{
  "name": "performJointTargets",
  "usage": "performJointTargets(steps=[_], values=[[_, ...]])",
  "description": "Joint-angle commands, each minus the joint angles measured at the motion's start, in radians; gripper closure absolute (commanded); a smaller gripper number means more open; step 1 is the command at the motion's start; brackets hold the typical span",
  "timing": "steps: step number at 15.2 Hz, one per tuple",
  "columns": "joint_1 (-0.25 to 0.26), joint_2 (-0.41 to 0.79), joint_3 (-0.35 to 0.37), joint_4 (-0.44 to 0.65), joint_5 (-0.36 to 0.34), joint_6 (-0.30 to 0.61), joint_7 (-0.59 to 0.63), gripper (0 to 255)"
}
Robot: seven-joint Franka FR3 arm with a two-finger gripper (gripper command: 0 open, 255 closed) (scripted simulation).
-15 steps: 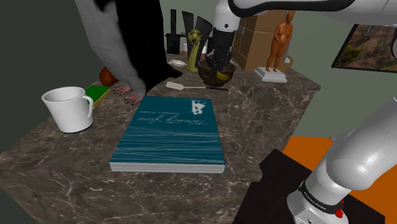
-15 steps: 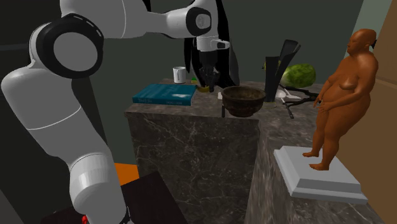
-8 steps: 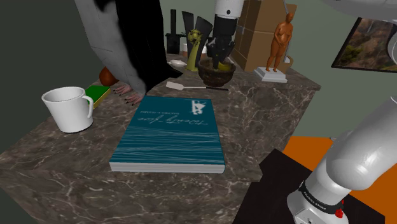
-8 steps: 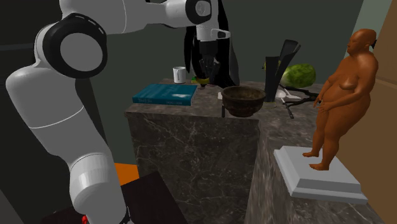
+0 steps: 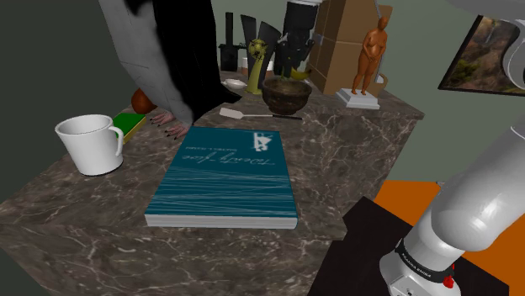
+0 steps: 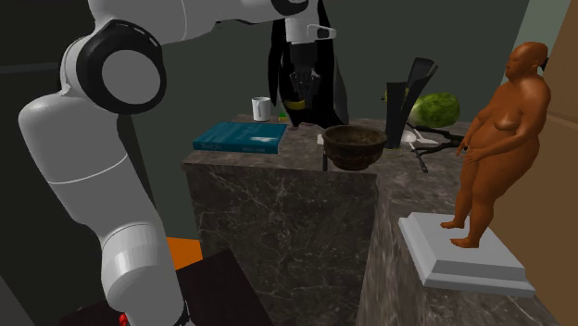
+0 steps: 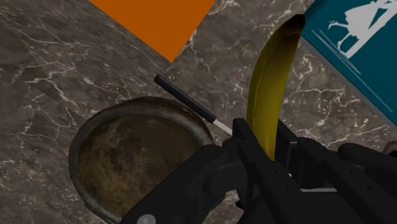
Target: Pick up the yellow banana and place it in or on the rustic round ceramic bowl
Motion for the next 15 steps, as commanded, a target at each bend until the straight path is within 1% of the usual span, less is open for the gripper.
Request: performJointTargets(steps=[1, 7, 12, 15], values=[[-0.008, 0.027, -0.009, 0.037, -0.007, -0.010, -0.018, 255], [-0.053, 0.182, -0.056, 0.205, -0.036, -0.023, -0.115, 255], [-0.086, 0.350, -0.086, 0.420, -0.058, -0.068, -0.190, 255], [-0.092, 0.318, -0.087, 0.331, -0.052, -0.011, -0.190, 255]])
